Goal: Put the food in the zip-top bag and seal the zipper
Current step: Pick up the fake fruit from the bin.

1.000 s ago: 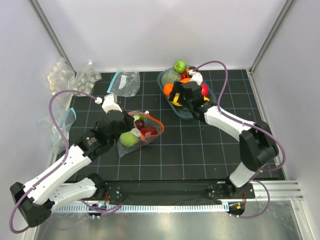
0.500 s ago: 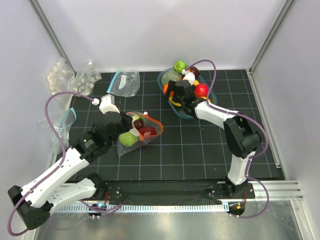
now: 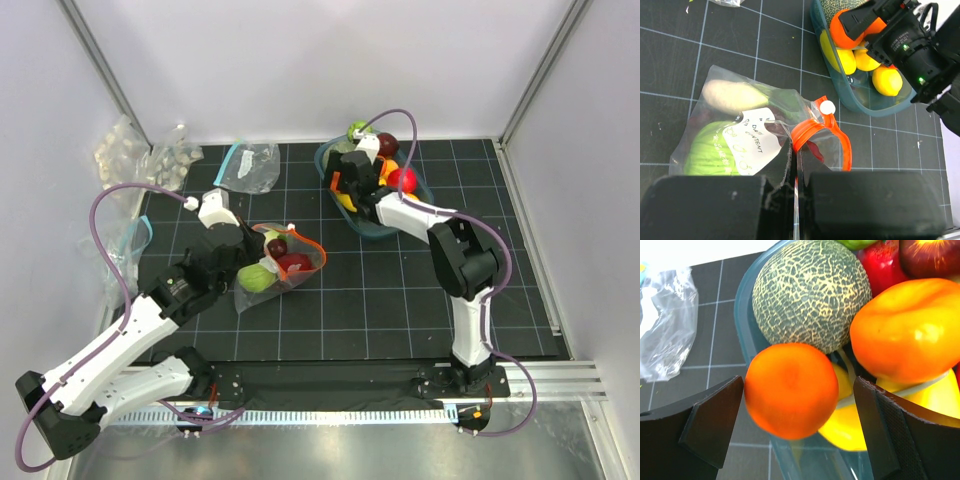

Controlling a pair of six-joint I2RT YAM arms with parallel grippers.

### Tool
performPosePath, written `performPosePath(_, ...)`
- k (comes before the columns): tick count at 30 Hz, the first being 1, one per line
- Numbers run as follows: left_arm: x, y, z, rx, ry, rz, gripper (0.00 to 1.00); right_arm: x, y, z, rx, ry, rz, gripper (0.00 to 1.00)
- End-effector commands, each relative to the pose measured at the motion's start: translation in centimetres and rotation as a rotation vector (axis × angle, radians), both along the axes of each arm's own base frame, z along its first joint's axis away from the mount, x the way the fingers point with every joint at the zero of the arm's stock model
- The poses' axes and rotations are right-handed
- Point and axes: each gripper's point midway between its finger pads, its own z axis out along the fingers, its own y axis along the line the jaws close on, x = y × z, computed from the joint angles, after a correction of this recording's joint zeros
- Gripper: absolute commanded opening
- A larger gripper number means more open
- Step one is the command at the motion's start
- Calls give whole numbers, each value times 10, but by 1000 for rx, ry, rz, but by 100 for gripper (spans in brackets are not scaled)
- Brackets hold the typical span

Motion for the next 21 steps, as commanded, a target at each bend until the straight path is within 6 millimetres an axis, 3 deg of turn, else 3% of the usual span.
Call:
performPosePath(1, 6, 2, 22, -45, -72, 29, 0, 17, 1, 21, -10, -70, -38, 100)
performPosePath(6, 6, 3, 22, -43, -74, 32, 0, 24, 1, 4, -15, -28, -70, 98)
performPosePath(9, 6, 4, 23, -45, -77, 35, 0, 25, -2, -5, 17, -1, -72, 88)
performPosePath(10, 6, 4, 24, -45, -80, 35, 0, 24, 1, -6, 30, 4, -53, 77)
performPosePath(12, 6, 4, 23, -44, -79, 35, 0, 20, -1, 5, 31, -9, -40, 68)
performPosePath(14, 6, 3, 23, -43, -77, 33, 0, 11, -3, 27, 49, -43, -19, 64)
performPosePath(17, 7, 3, 22, -39, -73, 35, 0, -6, -7, 41, 60, -45, 11, 59)
performPosePath(18, 7, 2, 21, -36, -70, 31, 0, -14, -9, 66, 84, -80, 20, 59)
performPosePath(19, 7, 1, 21, -39, -70, 26, 0, -21, -10, 73, 95, -86, 30, 59)
performPosePath(20, 7, 0, 20, -37, -67, 25, 0, -32, -14, 67, 90, -67, 35, 59)
performPosePath(21, 7, -1, 19, -37, -63, 18, 0, -43, -20, 94, 121, -111, 36, 59)
